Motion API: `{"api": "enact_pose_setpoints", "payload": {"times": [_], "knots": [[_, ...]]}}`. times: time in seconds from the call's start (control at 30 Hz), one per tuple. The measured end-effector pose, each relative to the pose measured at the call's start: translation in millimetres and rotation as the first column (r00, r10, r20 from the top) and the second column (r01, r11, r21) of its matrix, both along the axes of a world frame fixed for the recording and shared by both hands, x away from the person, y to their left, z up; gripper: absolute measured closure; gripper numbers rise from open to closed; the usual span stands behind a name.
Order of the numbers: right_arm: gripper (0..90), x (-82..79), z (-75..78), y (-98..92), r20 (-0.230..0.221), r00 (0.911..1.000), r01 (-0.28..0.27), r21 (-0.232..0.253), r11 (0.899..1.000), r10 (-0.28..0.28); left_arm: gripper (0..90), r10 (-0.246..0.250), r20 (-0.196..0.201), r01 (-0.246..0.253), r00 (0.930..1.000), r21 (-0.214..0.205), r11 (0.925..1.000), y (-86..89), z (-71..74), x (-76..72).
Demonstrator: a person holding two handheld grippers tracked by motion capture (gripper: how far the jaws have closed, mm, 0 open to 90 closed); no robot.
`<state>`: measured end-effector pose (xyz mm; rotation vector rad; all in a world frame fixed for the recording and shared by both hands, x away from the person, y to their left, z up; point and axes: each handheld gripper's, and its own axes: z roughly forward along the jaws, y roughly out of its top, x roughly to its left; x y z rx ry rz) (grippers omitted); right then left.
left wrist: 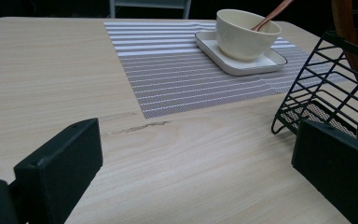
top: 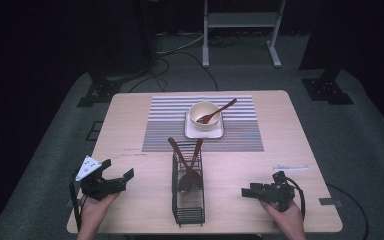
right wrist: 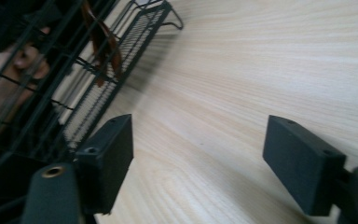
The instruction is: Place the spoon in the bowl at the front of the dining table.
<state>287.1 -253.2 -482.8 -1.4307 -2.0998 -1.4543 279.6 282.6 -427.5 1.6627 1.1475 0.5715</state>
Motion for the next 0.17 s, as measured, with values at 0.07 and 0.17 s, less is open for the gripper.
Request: {"api": "enact_pose_setpoints", "payload": {"times": [0.07, 0.17], "knots": [[21.3, -5.3, 3.1, 2.1, 0.048, 0.9987, 0.02, -0.055, 0.998, -0.017, 0.8, 0.0, 0.004, 0.0, 1.0, -0.005, 1.0, -0.3, 0.8, 0.0], [19.6, -18.2, 19.2, 8.0, 0.229, 0.973, 0.078, -0.204, 0.976, -0.03, 0.8, -0.002, 0.006, 0.002, 1.0, -0.009, 1.0, -0.4, 2.2, 0.2]]}}
